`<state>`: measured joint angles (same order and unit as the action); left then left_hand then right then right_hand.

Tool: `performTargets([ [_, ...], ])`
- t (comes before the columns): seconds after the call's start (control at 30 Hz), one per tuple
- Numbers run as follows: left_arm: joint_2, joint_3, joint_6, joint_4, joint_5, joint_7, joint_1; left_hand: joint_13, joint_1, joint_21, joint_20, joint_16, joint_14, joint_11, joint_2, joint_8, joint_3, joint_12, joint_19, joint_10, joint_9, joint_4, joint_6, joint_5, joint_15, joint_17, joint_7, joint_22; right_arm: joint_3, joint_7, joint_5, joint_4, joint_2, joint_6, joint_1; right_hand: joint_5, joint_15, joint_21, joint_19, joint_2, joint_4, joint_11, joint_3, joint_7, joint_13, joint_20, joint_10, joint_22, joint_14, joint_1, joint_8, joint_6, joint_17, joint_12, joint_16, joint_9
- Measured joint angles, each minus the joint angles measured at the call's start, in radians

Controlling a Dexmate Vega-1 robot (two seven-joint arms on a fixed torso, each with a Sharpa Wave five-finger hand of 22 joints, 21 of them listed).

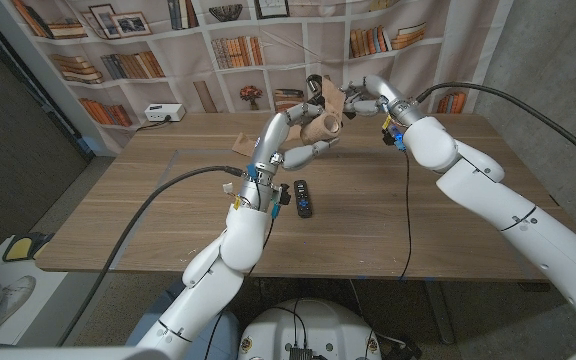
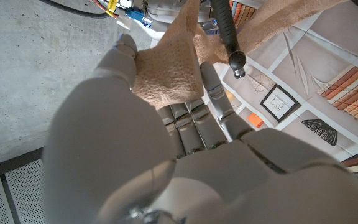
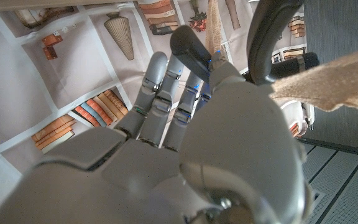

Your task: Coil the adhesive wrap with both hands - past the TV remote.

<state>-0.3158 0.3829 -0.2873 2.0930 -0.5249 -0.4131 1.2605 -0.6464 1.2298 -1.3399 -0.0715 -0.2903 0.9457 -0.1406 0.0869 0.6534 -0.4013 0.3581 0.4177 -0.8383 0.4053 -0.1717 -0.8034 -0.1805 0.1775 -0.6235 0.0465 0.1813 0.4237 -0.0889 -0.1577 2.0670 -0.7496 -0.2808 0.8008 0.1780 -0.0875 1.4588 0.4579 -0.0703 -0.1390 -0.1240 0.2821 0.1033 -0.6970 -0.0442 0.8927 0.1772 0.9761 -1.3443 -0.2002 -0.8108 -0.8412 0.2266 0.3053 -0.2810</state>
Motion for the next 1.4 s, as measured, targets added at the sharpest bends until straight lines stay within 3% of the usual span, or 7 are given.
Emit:
performTargets([
  [0.6, -0.003, -0.007, 0.041, 0.0, 0.06, 0.012, 0.035, -0.005, 0.0, 0.0, -0.002, 0.004, 0.003, 0.0, 0.0, 0.004, 0.0, -0.007, -0.009, 0.0, 0.0, 0.0, 0.004, 0.0, 0.003, -0.005, 0.0, 0.0, -0.047, -0.018, 0.047, 0.027, -0.022, 0.036, 0.041, -0.001, 0.0, 0.0, 0.0, 0.0, 0.0, 0.0, 0.0, 0.0, 0.0, 0.0, 0.0, 0.0, 0.0, 0.0, 0.0, 0.0, -0.004, 0.0, -0.002, 0.0],
  [1.4, 0.013, -0.039, 0.084, 0.018, 0.168, -0.029, 0.154, -0.009, -0.003, -0.008, 0.002, 0.008, 0.003, 0.005, -0.003, 0.004, 0.0, -0.011, -0.013, -0.005, 0.0, 0.0, 0.003, 0.0, 0.003, -0.011, 0.0, 0.0, -0.102, -0.045, 0.109, 0.048, -0.057, 0.084, 0.097, -0.004, 0.0, 0.0, -0.007, 0.0, 0.0, 0.0, 0.0, 0.0, 0.0, -0.006, 0.0, 0.0, 0.0, 0.0, 0.0, 0.0, -0.004, -0.004, -0.008, 0.0],
])
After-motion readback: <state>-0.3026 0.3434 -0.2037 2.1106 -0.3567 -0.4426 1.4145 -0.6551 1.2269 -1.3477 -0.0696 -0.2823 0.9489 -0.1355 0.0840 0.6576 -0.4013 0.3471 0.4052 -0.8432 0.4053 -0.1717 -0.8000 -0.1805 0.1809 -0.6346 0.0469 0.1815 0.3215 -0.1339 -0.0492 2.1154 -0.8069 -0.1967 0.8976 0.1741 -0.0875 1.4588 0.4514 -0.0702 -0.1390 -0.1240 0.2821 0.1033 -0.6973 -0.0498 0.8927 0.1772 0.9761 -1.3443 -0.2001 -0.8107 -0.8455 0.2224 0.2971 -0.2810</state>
